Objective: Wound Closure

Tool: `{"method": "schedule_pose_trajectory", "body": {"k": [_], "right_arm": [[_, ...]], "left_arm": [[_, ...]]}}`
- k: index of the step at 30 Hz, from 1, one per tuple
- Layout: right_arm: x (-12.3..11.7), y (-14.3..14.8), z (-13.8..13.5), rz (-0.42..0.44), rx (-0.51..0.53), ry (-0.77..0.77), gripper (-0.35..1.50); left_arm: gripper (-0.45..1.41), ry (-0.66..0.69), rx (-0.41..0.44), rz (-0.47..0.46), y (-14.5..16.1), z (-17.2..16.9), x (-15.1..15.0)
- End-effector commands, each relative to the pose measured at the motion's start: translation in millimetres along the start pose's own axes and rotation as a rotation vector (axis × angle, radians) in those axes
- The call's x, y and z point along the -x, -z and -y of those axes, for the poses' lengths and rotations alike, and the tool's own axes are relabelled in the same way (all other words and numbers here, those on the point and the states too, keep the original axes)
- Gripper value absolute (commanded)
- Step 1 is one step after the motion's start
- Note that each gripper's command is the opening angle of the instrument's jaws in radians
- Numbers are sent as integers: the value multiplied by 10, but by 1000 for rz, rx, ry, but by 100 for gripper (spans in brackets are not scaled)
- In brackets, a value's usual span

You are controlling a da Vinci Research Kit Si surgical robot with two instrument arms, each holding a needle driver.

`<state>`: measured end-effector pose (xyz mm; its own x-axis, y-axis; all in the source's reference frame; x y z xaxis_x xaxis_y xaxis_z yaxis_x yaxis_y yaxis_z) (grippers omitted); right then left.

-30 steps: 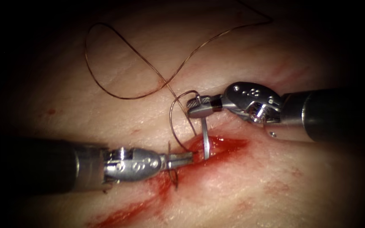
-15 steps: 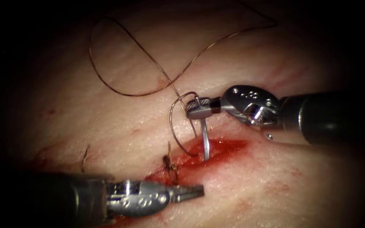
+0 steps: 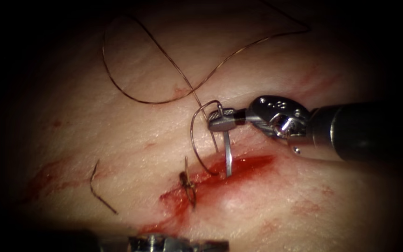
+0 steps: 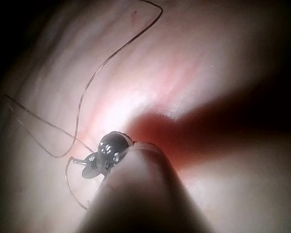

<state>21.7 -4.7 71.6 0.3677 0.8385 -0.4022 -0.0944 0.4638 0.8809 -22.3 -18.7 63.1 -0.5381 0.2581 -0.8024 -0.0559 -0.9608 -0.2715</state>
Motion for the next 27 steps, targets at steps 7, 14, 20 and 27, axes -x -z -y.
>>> {"method": "schedule_pose_trajectory", "body": {"k": [7, 14, 20, 27], "right_arm": [[9, -11, -3, -2, -15, -31, -35], [11, -13, -2, -16, -38, -64, -35], [16, -16, 0, -20, -57, -100, -35], [21, -17, 0, -25, -78, -136, -35]], "left_arm": [[-42, -4, 10, -5, -13, 6, 10], [-40, -6, -3, -2, -16, 18, 22], [-40, -8, -15, -9, -19, 26, 26], [-38, -6, -23, -19, -24, 29, 25]]}}
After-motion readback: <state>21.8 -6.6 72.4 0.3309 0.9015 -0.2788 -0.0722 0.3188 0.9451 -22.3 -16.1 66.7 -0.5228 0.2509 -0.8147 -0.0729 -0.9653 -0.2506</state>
